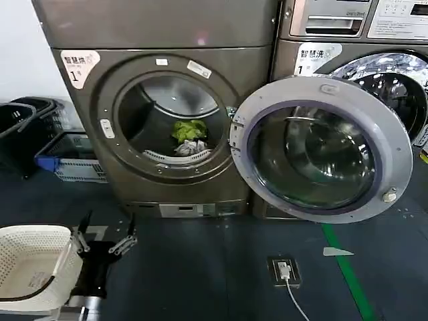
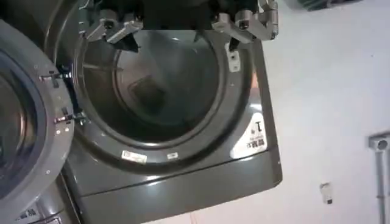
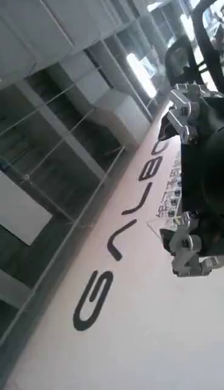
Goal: Grasp the clothes from the dryer.
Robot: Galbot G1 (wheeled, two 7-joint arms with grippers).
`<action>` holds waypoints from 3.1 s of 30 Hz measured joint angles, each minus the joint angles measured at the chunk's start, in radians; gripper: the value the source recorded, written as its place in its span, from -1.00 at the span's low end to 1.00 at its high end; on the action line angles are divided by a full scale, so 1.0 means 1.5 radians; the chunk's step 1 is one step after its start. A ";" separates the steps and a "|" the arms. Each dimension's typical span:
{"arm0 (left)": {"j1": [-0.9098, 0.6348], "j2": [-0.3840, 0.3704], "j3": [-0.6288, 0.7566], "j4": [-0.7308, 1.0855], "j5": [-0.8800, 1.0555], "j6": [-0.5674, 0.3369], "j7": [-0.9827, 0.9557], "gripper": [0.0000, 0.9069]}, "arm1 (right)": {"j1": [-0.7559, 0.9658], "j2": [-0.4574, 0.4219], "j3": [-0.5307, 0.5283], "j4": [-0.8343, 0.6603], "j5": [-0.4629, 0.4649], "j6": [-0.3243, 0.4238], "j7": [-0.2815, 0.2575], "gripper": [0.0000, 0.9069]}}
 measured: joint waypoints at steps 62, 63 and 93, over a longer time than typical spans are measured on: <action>-0.001 0.002 0.000 0.005 0.000 -0.003 0.000 1.00 | 0.008 0.004 -0.023 0.007 -0.017 0.001 -0.005 1.00; -0.002 0.002 0.000 0.005 -0.001 -0.003 0.000 1.00 | 0.008 0.004 -0.023 0.007 -0.017 0.001 -0.005 1.00; -0.003 0.003 0.000 0.006 -0.001 -0.003 0.002 1.00 | 0.011 0.004 -0.026 0.008 -0.021 0.002 -0.006 1.00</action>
